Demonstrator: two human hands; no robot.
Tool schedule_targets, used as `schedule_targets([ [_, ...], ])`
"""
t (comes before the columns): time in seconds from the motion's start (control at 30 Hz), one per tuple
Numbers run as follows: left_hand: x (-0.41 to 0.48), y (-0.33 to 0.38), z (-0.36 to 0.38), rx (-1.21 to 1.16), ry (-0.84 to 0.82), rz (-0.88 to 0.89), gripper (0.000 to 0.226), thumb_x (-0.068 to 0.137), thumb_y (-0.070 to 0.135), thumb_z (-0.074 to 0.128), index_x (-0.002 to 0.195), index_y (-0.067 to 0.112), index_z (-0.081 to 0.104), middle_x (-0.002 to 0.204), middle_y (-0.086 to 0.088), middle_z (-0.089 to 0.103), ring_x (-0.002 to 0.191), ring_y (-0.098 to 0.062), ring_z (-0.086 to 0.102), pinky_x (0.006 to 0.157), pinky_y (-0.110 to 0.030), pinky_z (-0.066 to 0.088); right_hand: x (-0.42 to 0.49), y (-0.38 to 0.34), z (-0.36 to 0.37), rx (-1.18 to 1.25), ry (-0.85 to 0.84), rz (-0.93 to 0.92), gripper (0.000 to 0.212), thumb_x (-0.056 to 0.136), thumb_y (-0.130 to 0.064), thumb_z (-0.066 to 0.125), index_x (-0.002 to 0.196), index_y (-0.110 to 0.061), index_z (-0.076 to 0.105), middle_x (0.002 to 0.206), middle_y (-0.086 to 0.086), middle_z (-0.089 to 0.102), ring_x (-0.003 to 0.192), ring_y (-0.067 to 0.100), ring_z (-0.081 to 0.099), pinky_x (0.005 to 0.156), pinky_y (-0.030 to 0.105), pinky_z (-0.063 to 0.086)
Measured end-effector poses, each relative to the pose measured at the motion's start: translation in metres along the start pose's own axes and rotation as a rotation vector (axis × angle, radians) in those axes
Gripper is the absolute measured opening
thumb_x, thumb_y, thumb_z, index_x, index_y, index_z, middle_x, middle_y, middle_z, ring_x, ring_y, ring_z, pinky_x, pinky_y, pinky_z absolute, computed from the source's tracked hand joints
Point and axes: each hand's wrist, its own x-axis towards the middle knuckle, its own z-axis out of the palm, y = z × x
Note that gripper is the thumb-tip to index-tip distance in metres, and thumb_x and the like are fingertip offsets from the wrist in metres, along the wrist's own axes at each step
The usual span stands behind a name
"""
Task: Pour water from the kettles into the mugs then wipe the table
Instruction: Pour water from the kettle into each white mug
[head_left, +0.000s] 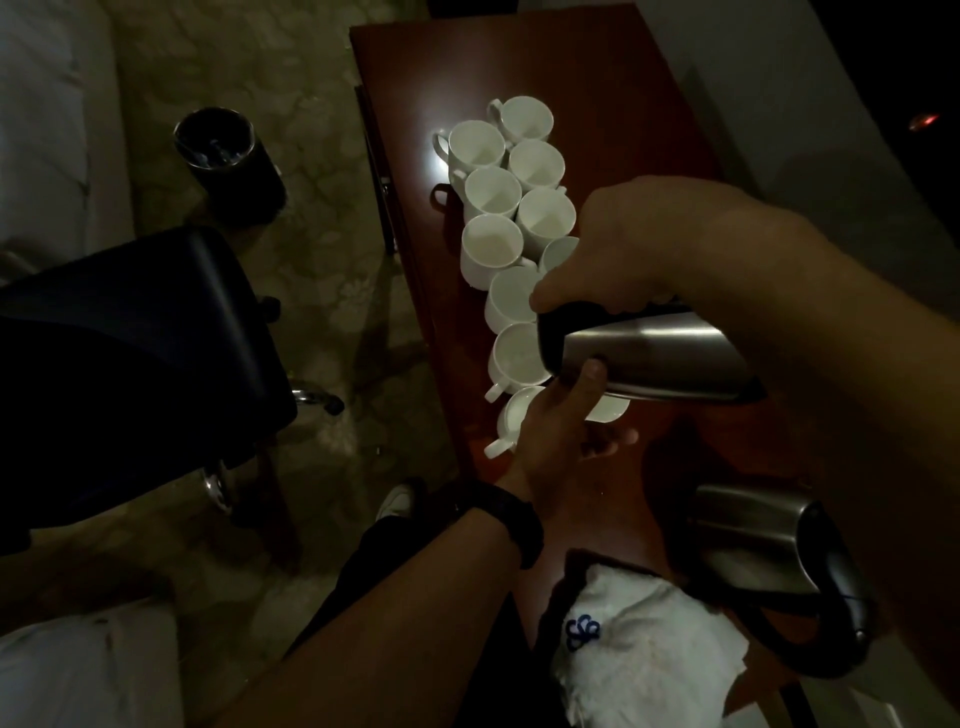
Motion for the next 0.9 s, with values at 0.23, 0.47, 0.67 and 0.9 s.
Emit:
schedule_targets([
  [0.23, -0.003, 0.002, 0.005, -0.029, 0.003, 0.014, 0.068, 0.09, 0.058, 0.063, 0.131, 0.004, 0.059, 0.125, -0.03, 0.066, 0.071, -0.022, 0.074, 0.059, -0.024, 0.055, 0.003, -0.001, 0.001, -0.009, 0.009, 0.012, 0.052, 0.072, -0.071, 0.061, 0.079, -0.02, 0.07, 0.069, 0.001, 0.072, 0.069, 0.021, 0.067, 0.063, 0.034, 0.05],
  [0.47, -0.006, 0.002, 0.012, -0.028, -0.021, -0.009, 0.079, 0.077, 0.061, 0.06, 0.133, 0.006, 0.057, 0.132, -0.022, 0.065, 0.07, -0.018, 0.072, 0.062, -0.024, 0.052, -0.001, 0.0, 0.0, 0.019, -0.008, 0.061, 0.057, 0.078, -0.07, 0.067, 0.063, -0.015, 0.065, 0.032, -0.008, 0.052, 0.057, 0.019, 0.061, 0.053, 0.029, 0.039],
  [0.67, -0.005, 0.002, 0.013, -0.029, -0.018, -0.027, 0.06, 0.075, 0.065, 0.062, 0.117, 0.021, 0.062, 0.115, -0.008, 0.071, 0.073, -0.018, 0.075, 0.064, -0.025, 0.055, -0.001, 0.0, -0.002, 0.051, -0.005, 0.043, 0.053, 0.078, -0.065, 0.07, 0.067, -0.013, 0.065, 0.059, 0.004, 0.064, 0.058, 0.021, 0.059, 0.059, 0.032, 0.043],
  [0.9, -0.004, 0.003, 0.015, -0.036, 0.0, -0.038, 0.074, 0.075, 0.066, 0.061, 0.128, 0.014, 0.06, 0.123, -0.018, 0.069, 0.072, -0.017, 0.075, 0.065, -0.025, 0.055, 0.002, 0.003, -0.002, 0.055, 0.001, 0.03, 0.059, 0.062, -0.076, 0.066, 0.07, -0.018, 0.069, 0.062, 0.003, 0.068, 0.057, 0.022, 0.063, 0.058, 0.034, 0.05],
])
